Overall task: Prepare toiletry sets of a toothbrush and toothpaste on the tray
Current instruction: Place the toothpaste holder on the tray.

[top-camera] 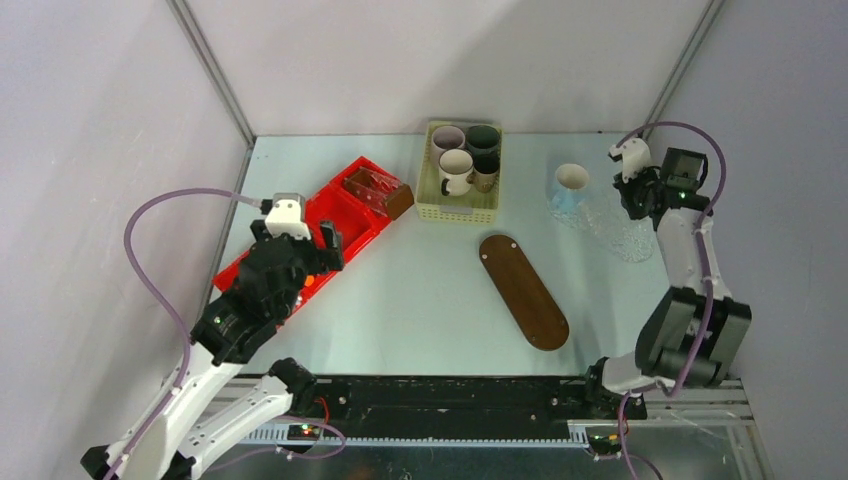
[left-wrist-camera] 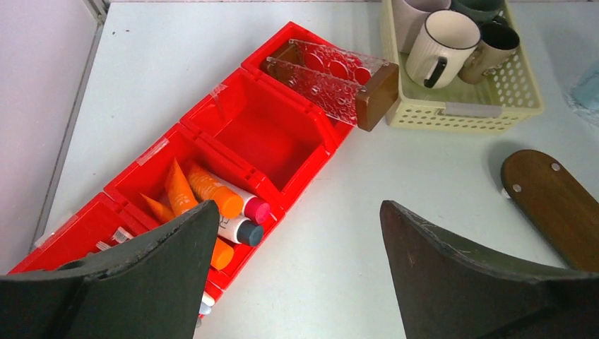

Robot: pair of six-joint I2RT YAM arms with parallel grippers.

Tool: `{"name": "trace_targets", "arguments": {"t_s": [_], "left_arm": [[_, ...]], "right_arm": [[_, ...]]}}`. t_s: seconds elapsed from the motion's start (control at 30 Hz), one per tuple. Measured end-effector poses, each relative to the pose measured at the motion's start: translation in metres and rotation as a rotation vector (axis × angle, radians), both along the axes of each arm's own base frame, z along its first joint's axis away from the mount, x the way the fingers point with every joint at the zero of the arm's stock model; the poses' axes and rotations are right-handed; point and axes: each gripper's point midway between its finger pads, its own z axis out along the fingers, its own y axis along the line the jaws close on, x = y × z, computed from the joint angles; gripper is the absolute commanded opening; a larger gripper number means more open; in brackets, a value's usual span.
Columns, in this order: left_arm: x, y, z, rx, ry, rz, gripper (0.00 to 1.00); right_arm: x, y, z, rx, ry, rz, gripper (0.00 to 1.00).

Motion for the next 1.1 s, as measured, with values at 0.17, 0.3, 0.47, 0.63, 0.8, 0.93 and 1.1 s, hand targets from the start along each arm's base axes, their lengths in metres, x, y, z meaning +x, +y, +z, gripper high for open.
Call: {"name": "trace_targets", "arguments": {"t_s": [0.17,0.3,0.47,0.63,0.8,0.93,1.1], "left_arm": [[0.006,0.007,-0.006,0.014,-0.008,0.033,0.91],[0.011,0.015,-0.005,0.016,-0.023,0.07,0.91],[0.017,0.021,-0.009,0.02,-0.027,0.1,0.91],[0.022,0.027,-0.017,0.035,-0.012,0.126,0.91],[0.026,0.027,-0.02,0.034,-0.013,0.131,0.91],[0.027,0.027,-0.021,0.041,-0.011,0.131,0.91],[0.029,0.027,-0.021,0.048,-0.013,0.129,0.91]], "right_arm": [[0.017,-0.023,-0.029,-0.024,0.072,0.044,0.0],[0.024,-0.034,-0.045,-0.042,0.11,0.064,0.0],[0.046,-0.041,-0.067,-0.048,0.157,0.093,0.0],[0.06,-0.043,-0.09,-0.042,0.206,0.109,0.04],[0.066,-0.042,-0.109,-0.034,0.245,0.122,0.09],[0.068,-0.041,-0.119,-0.031,0.271,0.137,0.18],[0.075,-0.041,-0.122,-0.033,0.273,0.143,0.31]]}}
